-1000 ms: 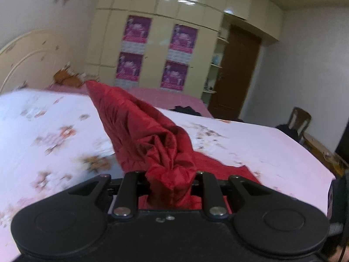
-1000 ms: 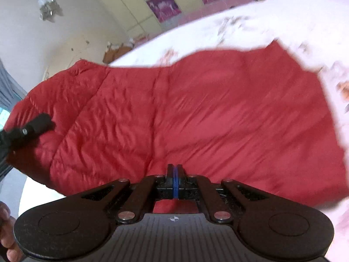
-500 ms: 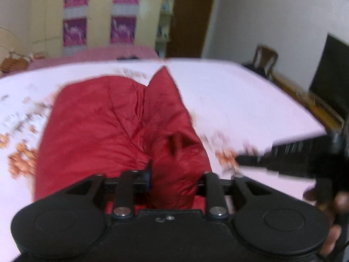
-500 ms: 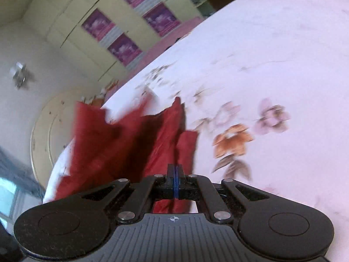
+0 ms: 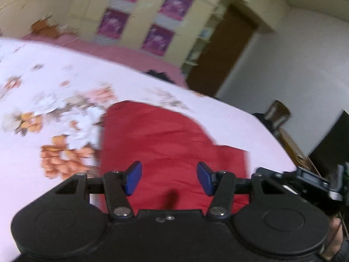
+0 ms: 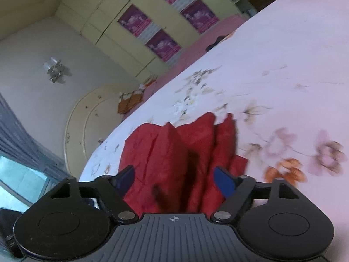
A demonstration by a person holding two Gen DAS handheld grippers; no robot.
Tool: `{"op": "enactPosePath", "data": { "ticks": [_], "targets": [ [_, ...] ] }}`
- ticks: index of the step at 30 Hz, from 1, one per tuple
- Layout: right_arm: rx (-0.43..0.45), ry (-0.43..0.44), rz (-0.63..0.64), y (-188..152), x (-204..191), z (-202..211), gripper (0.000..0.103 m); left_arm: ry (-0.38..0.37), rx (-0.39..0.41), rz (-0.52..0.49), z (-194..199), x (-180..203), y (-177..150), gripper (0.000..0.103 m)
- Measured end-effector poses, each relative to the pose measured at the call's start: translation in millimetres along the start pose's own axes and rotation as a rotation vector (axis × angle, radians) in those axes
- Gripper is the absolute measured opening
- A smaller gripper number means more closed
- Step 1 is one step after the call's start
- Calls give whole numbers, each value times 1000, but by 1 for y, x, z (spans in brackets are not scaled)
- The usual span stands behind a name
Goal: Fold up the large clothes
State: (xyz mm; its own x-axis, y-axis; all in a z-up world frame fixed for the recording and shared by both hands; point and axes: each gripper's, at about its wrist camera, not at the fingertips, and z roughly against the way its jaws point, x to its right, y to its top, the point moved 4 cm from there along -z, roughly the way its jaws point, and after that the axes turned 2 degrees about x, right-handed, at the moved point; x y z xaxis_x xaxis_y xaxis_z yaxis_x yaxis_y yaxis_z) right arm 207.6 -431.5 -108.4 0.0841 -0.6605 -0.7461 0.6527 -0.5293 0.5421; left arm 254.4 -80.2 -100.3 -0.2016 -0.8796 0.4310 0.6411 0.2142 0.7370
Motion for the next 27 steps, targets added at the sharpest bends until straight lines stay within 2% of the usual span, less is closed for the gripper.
{"op": "enactPosePath", "data": {
  "ticks": [3, 7, 8, 9, 11, 14, 16, 19, 22, 25, 27],
  "targets": [
    [-77, -7, -40, 1, 6, -30, 73, 7, -65, 11, -28, -17, -2, 45],
    [-150, -68, -56, -4, 13, -54, 71, -29, -95, -4, -37, -18, -17, 45],
    [-160, -54, -66, -6, 12, -56, 54, -39, -98, -9, -37, -19, -20, 45],
    [-169, -39, -78, -8, 12, -58, 48, -51, -101, -13, -40, -22, -20, 45],
    [-152, -40, -71, -11, 9, -56, 27, -81, -108, -27, -44, -21, -21, 44],
    [-97, -51, -22, -15, -6, -39, 14, -144, -121, -29, -46, -19, -18, 41],
    [-45, -73, 28, -22, -17, -19, 13, -179, -124, -58, -48, -13, -18, 41],
    [18, -120, 70, -39, -20, 2, 13, -192, -137, -133, -55, 0, -22, 41],
    [0, -185, -2, -57, 11, -9, 13, -168, -163, -215, -70, 12, -27, 42],
    [24, -112, -218, -67, 48, -17, 13, -135, -189, -305, -86, 21, -34, 42],
    [40, -84, -275, -68, 56, -15, 13, -135, -213, -301, -93, 19, -36, 42]
  ]
}}
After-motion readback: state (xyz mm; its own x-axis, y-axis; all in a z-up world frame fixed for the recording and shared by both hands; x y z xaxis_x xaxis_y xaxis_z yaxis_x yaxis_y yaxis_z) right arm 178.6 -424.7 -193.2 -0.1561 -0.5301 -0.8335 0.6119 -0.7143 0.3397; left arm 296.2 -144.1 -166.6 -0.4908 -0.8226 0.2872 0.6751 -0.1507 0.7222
